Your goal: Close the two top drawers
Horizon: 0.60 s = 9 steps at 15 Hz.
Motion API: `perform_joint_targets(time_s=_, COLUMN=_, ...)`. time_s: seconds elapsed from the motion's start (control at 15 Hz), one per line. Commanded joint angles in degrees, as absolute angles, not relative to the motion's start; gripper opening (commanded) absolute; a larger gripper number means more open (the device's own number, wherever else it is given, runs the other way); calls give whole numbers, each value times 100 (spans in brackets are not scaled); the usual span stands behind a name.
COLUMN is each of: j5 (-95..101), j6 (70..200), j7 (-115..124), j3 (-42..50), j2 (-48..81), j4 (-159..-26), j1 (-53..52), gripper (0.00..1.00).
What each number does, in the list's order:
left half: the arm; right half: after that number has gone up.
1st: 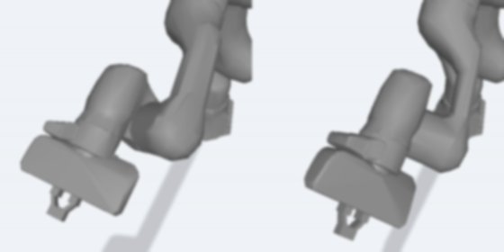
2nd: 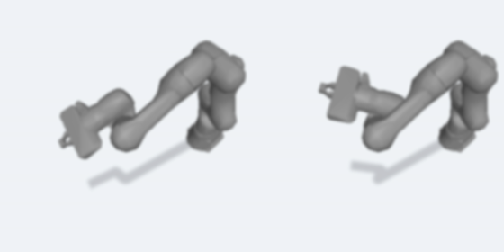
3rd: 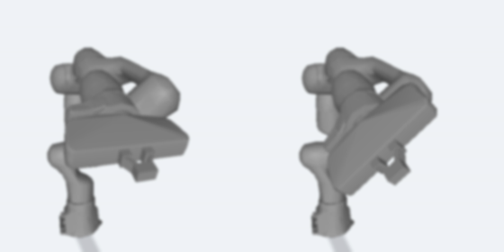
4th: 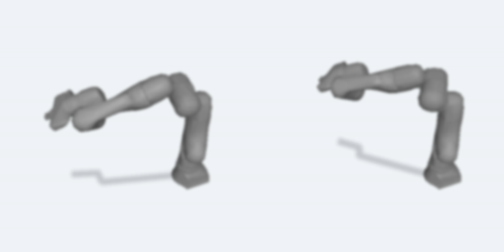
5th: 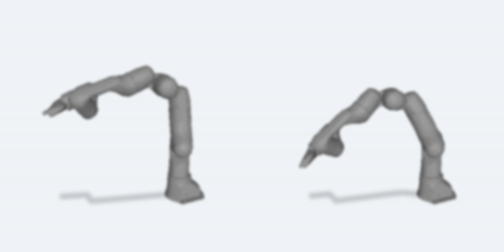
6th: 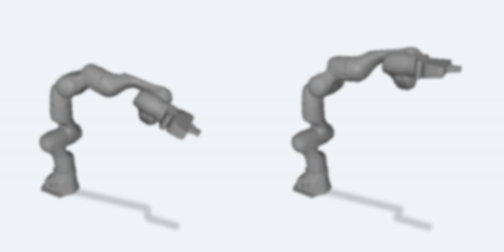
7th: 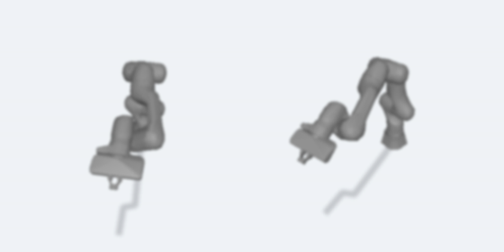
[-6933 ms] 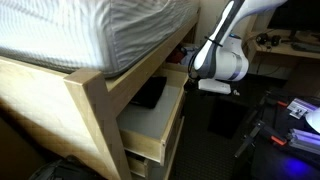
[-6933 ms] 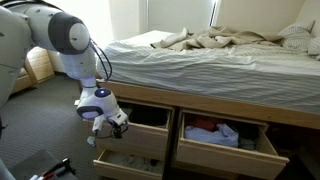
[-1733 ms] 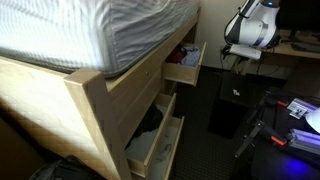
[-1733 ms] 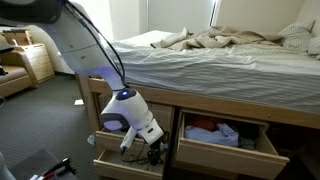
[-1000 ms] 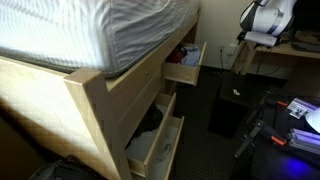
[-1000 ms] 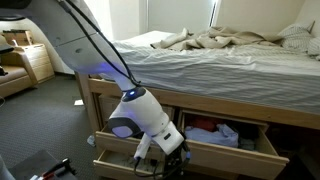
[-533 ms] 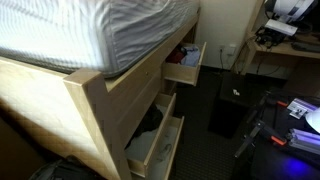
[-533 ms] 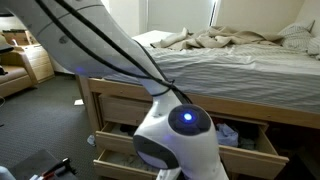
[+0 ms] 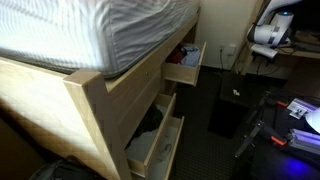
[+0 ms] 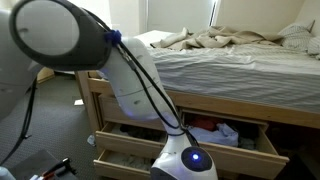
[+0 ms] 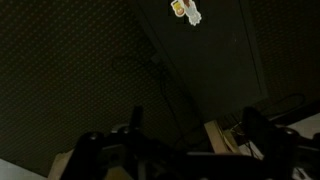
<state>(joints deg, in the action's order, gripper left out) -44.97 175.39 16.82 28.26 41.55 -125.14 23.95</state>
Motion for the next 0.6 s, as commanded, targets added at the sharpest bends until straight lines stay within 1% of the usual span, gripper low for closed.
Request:
perform_joint_targets(time_s=0.0, j5=-4288, j6=17567, j7=2027, j3=2730, j2=4347, j4=-12398, j1=2438, gripper=100)
perform_joint_targets(time_s=0.13, j5=-4303, j6=17674, j7=2059, j3=2693, j2=4517, j4=-12308, j1=2442, gripper=100)
perform_joint_targets(time_s=0.27, j5=-4446, j6=17229, j7=1275, j3=1898, j2=4324, j4=-11921, j1=3166, gripper=100)
perform_joint_targets(time_s=0.53, j5=-4480, j6=16766, j7=841, j3=901, j2=4689, j4=-10920, j1=3783, gripper=100)
